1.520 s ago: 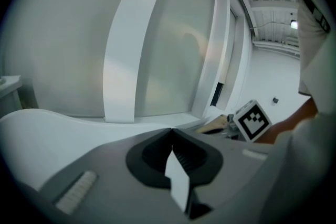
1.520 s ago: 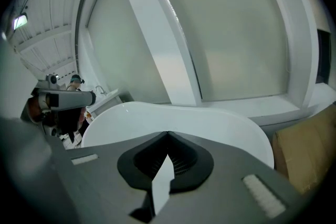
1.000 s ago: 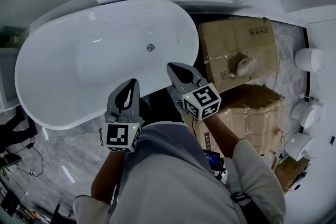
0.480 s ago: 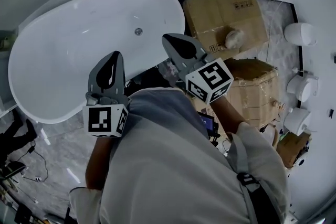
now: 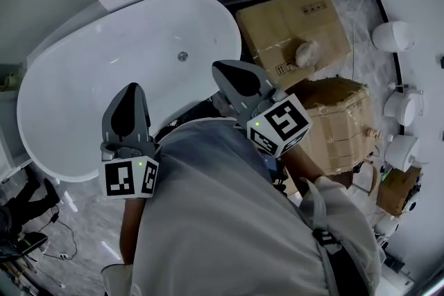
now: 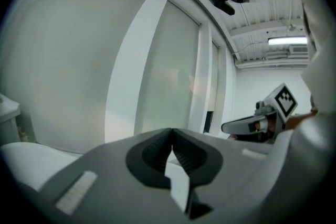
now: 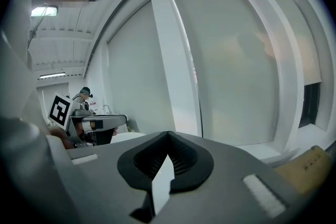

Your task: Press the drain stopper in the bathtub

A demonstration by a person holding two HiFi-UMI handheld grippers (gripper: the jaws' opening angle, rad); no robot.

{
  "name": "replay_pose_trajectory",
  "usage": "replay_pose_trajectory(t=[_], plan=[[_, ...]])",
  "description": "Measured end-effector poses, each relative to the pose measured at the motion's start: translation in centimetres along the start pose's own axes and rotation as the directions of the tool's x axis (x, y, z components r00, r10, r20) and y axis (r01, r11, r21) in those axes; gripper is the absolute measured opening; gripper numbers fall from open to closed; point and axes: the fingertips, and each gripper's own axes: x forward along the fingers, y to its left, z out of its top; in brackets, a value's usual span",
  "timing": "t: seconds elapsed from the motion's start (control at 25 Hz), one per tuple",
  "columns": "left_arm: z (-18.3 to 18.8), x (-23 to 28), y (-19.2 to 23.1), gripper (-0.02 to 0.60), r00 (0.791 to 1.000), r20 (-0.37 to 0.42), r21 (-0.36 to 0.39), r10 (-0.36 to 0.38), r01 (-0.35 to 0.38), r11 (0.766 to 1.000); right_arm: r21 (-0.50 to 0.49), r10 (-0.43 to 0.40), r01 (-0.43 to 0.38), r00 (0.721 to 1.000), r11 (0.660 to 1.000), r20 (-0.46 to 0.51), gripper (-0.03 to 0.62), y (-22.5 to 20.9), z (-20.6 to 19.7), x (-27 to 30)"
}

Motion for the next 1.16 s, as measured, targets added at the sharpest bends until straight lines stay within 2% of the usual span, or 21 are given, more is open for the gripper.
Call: replay_pose_trajectory(t=[0.44,0.8,1.16], plan=[[-0.2,-1.2,1.4,0.000,1.000,0.007,-0.019,0.029,-0.029,0.999,0.024,0.015,-0.015,1.000,1.000,0.002,-0.003,2.3,-0.1,-0.3],[-1.4,-2.4,1.4,0.000,0.999,-0.015,-0.035,0.042,-0.042,0.999,0.003,0.007,-0.007,0.999,1.000,-0.043,-0.011,3.2,-1.6,-0.7],[-2.1,-3.3,0.3,0.000,1.000,-0.020,-0.024,0.022,-0.023,0.999,0.008,-0.008,0.008,0.998,1.000,-0.064,-0.011,4.0,-2.7,-1.7]])
